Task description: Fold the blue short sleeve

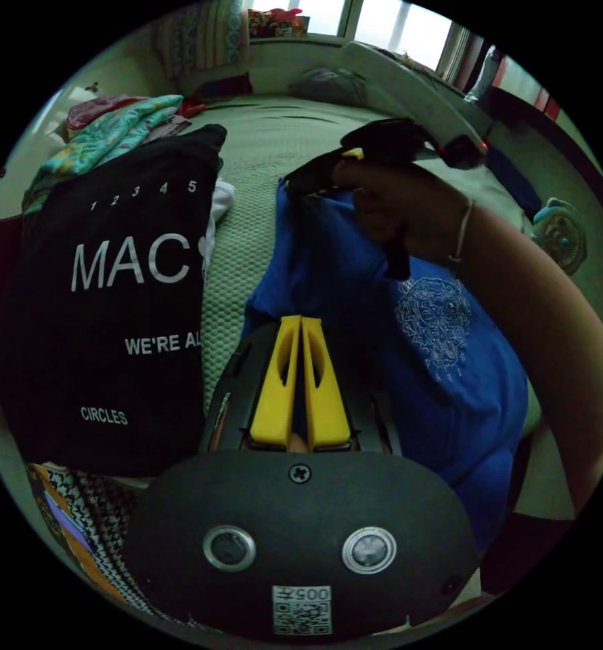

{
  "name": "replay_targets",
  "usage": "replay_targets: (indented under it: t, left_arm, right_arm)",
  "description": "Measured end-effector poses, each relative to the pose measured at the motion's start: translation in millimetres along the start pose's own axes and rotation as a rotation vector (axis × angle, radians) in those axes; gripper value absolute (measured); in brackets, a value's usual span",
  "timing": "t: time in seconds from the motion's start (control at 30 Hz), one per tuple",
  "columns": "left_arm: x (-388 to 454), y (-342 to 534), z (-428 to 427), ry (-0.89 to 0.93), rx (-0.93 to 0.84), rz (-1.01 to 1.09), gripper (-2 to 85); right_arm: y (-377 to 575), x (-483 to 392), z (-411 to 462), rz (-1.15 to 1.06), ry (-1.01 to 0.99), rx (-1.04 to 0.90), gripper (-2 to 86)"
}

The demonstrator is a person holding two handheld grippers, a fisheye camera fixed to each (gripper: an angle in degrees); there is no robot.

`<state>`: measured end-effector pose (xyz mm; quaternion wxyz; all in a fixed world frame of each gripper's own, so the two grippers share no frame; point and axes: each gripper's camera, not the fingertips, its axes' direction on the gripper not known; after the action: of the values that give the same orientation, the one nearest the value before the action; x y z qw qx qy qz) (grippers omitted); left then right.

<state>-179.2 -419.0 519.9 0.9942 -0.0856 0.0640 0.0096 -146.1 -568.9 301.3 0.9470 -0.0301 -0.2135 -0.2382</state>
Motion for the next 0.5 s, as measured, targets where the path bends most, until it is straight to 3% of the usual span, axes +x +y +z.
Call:
replay_targets:
  t: [0.23,0.5]
  left_arm:
    - [81.5,7.4,-34.9,0.047,0.009,0.053,-0.7]
    - [230.2,-6.5,-45.0,0.189,0.020,0.243,-0.2]
  right_arm:
    - [116.1,37.6,-84.6,-0.006,0.128,0.045,5.5]
    - [246.2,115.3,-133.9,0.199,0.235,-0.024,5.1]
